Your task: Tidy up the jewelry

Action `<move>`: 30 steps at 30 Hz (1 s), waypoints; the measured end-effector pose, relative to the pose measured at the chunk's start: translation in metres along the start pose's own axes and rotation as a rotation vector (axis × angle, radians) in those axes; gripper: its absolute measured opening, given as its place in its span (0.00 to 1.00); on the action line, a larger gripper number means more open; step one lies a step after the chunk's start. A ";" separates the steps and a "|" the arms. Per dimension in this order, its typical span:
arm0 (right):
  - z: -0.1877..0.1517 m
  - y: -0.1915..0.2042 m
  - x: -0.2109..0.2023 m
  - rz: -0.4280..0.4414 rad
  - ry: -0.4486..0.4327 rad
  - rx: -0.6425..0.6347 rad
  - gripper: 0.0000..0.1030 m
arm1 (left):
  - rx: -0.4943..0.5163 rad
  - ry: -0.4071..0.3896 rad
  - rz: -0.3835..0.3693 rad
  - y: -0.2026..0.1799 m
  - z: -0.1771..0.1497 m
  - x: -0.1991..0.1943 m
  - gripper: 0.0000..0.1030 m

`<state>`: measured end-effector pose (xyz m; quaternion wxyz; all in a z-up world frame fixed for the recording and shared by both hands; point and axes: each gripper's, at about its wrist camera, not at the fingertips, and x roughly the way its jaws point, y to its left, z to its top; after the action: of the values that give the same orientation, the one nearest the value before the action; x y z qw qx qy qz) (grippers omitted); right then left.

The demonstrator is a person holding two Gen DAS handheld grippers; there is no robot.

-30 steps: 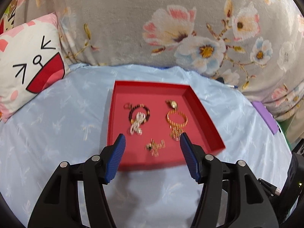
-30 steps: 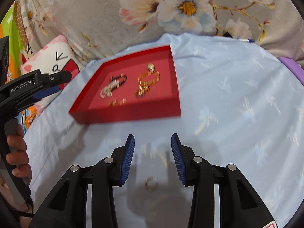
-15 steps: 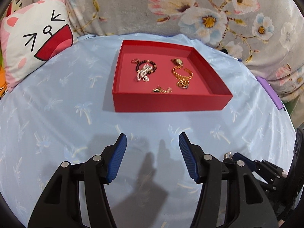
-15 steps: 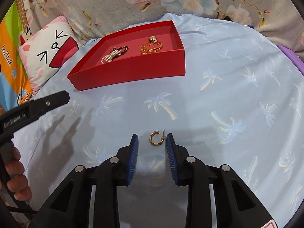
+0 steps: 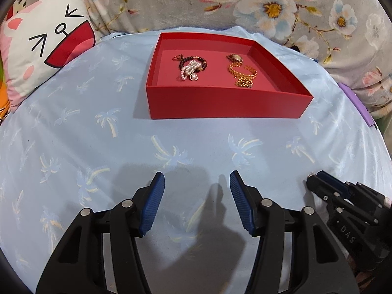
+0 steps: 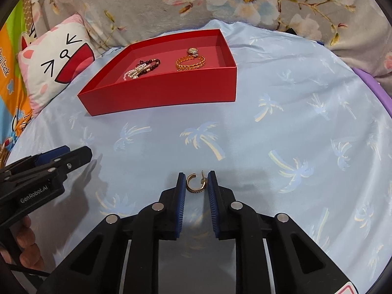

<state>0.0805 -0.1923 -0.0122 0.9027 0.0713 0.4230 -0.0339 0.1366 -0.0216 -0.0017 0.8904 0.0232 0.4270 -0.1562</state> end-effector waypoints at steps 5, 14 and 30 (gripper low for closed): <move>0.000 -0.001 0.000 0.000 -0.003 0.007 0.16 | 0.016 0.008 0.022 -0.001 -0.005 0.007 0.52; 0.000 -0.009 -0.001 0.058 0.007 0.067 0.16 | 0.068 -0.002 -0.003 -0.011 -0.005 0.008 0.14; 0.011 0.001 -0.022 0.110 -0.035 0.055 0.16 | 0.035 -0.018 -0.132 -0.015 0.007 -0.010 0.00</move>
<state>0.0747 -0.1930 0.0117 0.9081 0.1186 0.4017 0.0031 0.1322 -0.0345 0.0117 0.8814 0.0094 0.4167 -0.2222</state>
